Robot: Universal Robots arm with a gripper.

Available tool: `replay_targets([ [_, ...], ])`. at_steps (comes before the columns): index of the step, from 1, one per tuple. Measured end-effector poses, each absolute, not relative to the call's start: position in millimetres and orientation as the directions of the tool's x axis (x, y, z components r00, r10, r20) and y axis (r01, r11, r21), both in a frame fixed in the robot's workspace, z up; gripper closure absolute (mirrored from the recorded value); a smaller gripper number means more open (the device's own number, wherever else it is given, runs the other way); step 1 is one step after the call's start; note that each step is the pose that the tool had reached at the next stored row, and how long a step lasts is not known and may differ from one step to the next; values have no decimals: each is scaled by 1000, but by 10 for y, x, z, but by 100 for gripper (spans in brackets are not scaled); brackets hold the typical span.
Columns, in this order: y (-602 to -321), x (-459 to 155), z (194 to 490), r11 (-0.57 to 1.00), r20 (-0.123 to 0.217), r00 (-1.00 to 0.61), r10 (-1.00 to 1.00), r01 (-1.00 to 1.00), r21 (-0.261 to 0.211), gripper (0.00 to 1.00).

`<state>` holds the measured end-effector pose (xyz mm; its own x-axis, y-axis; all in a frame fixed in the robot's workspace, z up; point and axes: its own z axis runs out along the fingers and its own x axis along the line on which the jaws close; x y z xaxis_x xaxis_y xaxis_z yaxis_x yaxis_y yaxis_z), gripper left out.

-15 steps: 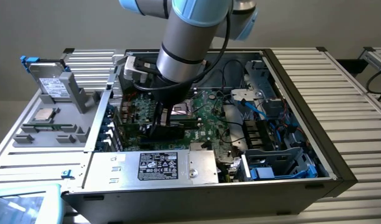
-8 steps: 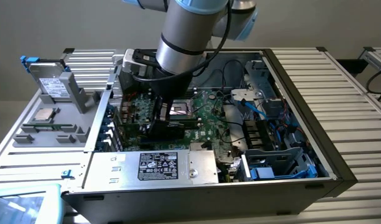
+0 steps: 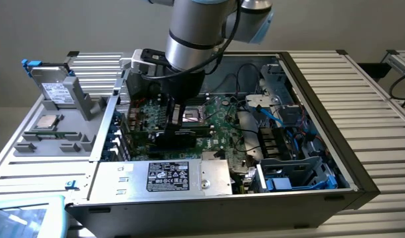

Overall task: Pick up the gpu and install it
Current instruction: 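Insert the gpu into the slot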

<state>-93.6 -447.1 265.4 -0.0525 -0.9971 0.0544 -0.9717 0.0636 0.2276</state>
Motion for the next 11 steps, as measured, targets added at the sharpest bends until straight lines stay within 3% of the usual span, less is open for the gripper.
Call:
replay_targets([
  [2, -4419, -936, 2654, 66, 67, -53, -996, -974, 217, 83],
  [4, -4376, -936, 2661, 69, 79, -54, -995, -976, 204, 88],
  [11, -4316, -939, 2674, 84, 159, -57, -986, -982, 168, 88],
])
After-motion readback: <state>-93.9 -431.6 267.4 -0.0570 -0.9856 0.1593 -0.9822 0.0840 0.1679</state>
